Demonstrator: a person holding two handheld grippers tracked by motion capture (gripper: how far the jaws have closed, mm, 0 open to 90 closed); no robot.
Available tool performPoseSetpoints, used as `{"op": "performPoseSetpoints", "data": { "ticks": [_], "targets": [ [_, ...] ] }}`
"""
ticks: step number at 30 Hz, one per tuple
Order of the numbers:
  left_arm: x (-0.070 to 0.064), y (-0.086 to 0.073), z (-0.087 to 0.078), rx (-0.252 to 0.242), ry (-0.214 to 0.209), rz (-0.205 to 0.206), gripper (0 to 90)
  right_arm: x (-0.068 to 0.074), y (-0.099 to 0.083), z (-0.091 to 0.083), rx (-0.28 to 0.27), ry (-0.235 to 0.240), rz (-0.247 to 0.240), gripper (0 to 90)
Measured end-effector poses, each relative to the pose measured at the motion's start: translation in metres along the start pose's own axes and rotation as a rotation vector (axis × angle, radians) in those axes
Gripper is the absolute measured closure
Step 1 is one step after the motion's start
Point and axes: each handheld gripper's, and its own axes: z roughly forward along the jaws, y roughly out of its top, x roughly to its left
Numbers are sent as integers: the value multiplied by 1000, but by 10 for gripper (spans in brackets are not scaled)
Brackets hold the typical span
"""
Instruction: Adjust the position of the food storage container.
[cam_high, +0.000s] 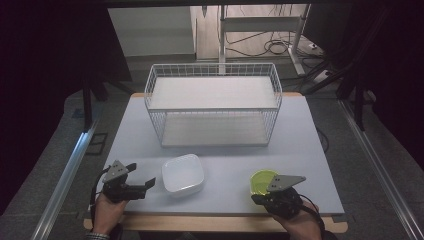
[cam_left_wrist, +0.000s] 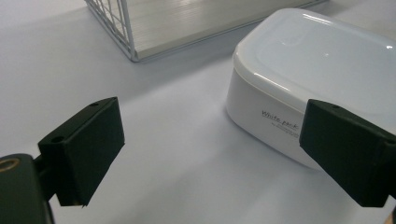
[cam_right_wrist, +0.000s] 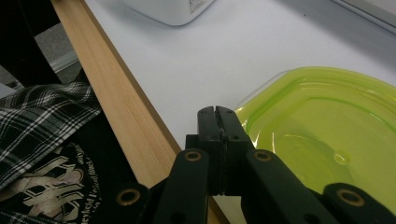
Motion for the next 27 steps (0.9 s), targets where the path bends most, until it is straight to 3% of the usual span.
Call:
{"op": "performPoseSetpoints", "data": {
  "ticks": [13, 27],
  "targets": [
    [-1, -1, 1, 10, 5, 7, 64, -14, -4, 2, 14, -25, 31, 897],
    [-2, -1, 3, 28, 10, 16, 66, -44, -11, -3, -20, -66, 117, 897]
  ]
}}
